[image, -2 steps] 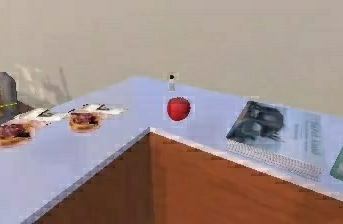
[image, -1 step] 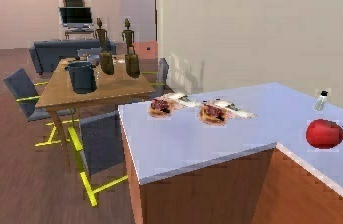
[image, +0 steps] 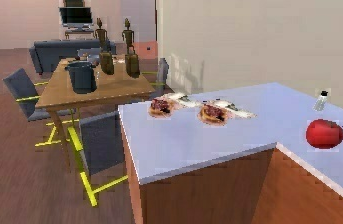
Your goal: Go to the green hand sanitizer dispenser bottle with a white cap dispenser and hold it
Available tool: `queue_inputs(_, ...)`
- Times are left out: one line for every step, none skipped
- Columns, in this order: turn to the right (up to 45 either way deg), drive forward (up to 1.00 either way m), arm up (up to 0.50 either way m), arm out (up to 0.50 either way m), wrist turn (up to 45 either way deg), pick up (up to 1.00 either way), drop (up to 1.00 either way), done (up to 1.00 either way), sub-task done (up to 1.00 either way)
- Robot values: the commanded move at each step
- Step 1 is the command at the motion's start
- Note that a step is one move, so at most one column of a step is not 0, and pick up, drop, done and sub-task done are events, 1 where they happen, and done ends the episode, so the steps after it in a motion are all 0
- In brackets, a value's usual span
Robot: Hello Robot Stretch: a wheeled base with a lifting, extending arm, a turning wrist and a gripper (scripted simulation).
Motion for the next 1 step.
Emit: queue_inputs(0.0, 0.0, 0.38, 0.0, 0.0, 0.0, 0.0, 0.0, 0.0)
